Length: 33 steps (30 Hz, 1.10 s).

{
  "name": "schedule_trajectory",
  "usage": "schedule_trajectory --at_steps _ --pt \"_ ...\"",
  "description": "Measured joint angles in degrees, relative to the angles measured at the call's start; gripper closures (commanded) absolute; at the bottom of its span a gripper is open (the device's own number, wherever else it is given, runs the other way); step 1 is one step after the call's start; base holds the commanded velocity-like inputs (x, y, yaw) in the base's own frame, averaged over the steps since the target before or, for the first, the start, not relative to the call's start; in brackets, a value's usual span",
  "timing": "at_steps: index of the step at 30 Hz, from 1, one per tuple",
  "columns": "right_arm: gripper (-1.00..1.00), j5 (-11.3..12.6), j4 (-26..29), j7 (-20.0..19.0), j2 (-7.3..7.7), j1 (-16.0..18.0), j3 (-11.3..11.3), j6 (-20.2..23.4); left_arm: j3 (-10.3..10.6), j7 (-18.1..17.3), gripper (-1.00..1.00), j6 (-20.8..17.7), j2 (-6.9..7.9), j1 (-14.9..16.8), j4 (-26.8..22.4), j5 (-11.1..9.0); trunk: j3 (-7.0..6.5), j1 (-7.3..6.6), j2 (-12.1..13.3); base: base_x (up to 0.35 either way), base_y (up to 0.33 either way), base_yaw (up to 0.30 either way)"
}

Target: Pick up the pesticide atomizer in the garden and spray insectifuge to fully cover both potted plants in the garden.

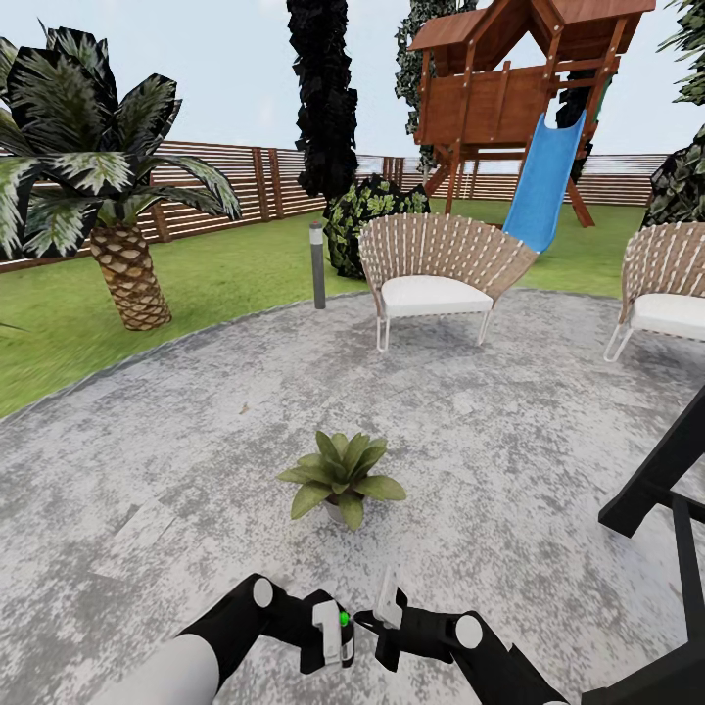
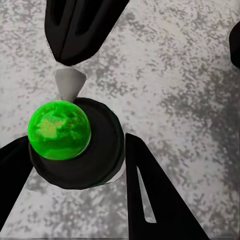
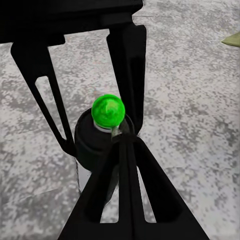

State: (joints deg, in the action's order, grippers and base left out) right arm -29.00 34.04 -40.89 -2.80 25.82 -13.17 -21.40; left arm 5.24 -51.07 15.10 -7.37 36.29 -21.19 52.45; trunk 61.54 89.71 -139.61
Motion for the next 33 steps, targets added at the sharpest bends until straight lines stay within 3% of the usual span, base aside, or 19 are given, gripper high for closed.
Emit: schedule_trajectory --at_steps 5,9,12,13,15,18,20,23,25,28,29,31,33 --pt "1.00 0.00 -0.11 0.01 0.00 0.01 0.00 0.00 0.15 0.00 1.00 -0.02 1.20 -0.31 -0.14 0.52 0.00 0.00 0.00 0.000 0.000 0.000" --pt "1.00 -0.10 -0.20 0.05 0.00 0.00 -0.07 -0.02 0.29 0.00 1.00 -0.13 4.60 -0.48 -0.09 0.80 0.00 0.00 0.00 0.000 0.000 0.000" --pt "1.00 -0.22 -0.52 0.14 0.08 0.00 -0.09 -0.04 0.13 0.00 1.00 -0.11 8.37 -0.49 0.22 1.19 0.00 0.00 0.00 0.000 0.000 0.000" --pt "-1.00 -0.24 -0.62 0.21 0.17 0.00 -0.08 -0.05 -0.01 0.02 1.00 -0.06 10.16 -0.69 0.32 1.04 0.00 0.00 0.00 0.000 0.000 0.000" --pt "-1.00 -0.20 -0.74 0.33 0.53 0.00 -0.02 -0.03 -0.37 0.28 1.00 0.05 12.96 -1.45 0.44 0.58 0.00 0.00 0.00 0.000 0.000 0.000" --pt "-1.00 -0.14 -1.26 0.65 0.85 0.00 0.14 0.02 -0.60 1.69 1.00 -0.06 14.45 -1.68 0.52 0.26 0.00 0.00 0.00 0.000 0.000 0.000" --pt "-1.00 -0.14 -2.94 2.17 2.08 -0.01 0.27 0.01 -0.76 2.90 1.00 -0.33 14.80 -1.73 0.55 0.19 0.00 0.00 0.00 0.000 0.000 0.000" --pt "-1.00 0.02 -7.09 9.47 4.17 -0.01 0.45 -0.03 -1.99 6.17 1.00 -0.87 14.95 -1.69 0.49 0.02 0.00 0.00 0.00 0.000 0.000 0.000" --pt "-1.00 0.20 -10.09 17.47 4.39 -0.01 0.39 -0.06 -4.97 8.94 1.00 -2.29 14.93 -1.67 0.34 -0.13 0.00 0.00 0.00 0.000 0.000 0.000" --pt "-1.00 0.36 -15.76 32.42 3.87 -0.01 0.12 -0.21 -9.84 11.11 1.00 -5.55 14.97 -1.73 0.50 -0.33 0.00 0.00 0.00 0.000 0.000 0.000" --pt "-1.00 0.49 -18.71 38.97 3.33 -0.01 0.04 -0.25 -11.50 11.83 1.00 -6.25 14.98 -1.75 0.53 -0.41 0.00 0.00 0.00 0.000 0.000 0.000" --pt "-1.00 0.83 -22.07 46.17 2.39 -0.03 0.49 -0.38 -13.50 12.78 1.00 -6.73 14.97 -1.76 0.51 -0.48 0.00 0.00 0.00 0.000 0.000 0.000" --pt "-1.00 0.63 -24.79 52.17 1.25 -0.03 1.79 -0.47 -17.25 14.06 1.00 -6.99 14.96 -1.77 0.49 -0.81 0.00 0.00 0.00 0.000 0.000 0.000"
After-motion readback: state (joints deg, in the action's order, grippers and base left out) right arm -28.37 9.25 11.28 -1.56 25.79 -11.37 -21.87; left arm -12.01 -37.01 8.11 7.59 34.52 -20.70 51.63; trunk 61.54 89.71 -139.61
